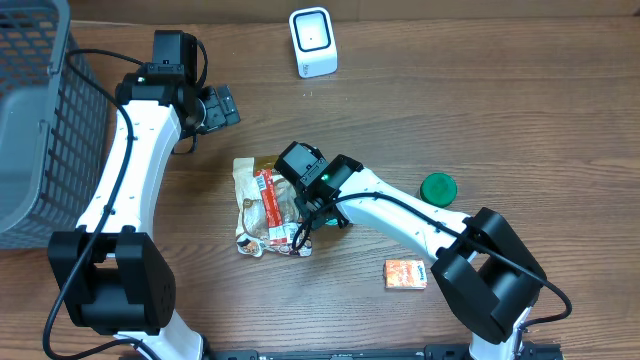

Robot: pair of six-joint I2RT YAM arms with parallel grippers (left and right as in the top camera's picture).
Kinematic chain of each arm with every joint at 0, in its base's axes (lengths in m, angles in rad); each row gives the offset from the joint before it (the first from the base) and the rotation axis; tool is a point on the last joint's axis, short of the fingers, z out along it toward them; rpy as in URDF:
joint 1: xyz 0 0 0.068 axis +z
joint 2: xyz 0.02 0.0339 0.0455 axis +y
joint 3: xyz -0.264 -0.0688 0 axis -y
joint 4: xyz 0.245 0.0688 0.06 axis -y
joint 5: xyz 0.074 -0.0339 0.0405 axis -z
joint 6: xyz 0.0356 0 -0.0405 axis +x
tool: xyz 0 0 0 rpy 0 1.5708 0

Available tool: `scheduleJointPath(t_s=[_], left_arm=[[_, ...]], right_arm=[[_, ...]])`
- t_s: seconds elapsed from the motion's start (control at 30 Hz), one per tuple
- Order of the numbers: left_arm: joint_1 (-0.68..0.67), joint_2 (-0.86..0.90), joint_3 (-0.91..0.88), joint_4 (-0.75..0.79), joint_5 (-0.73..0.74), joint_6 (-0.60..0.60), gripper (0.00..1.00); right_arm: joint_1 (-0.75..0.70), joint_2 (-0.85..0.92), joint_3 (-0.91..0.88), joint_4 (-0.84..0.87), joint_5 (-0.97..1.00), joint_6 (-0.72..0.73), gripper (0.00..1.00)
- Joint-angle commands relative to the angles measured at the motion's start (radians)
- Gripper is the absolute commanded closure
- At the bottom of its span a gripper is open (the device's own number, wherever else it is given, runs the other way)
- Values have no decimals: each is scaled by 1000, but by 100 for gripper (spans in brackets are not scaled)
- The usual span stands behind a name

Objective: Scan the item barcode
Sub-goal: 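Carry the wipes pack with the right gripper over the snack bag, then raise the wipes pack with the right gripper up to the scanner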

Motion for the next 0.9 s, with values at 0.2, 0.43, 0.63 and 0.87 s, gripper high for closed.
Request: scheduleJointPath(t_s=[0.2, 0.43, 0.63, 0.87], left_arm=[[-3, -17, 22, 2, 8, -7, 0], [-3, -17, 22, 2, 8, -7, 0], [-3, -17, 22, 2, 8, -7, 0], [-3, -17, 22, 2, 8, -7, 0]], right_arm=[[25, -6, -11, 9, -61, -1, 49], [47, -2, -12, 8, -30, -1, 50], [50, 35, -18, 21, -2, -1, 50], [50, 106, -18, 24, -27, 0, 73]])
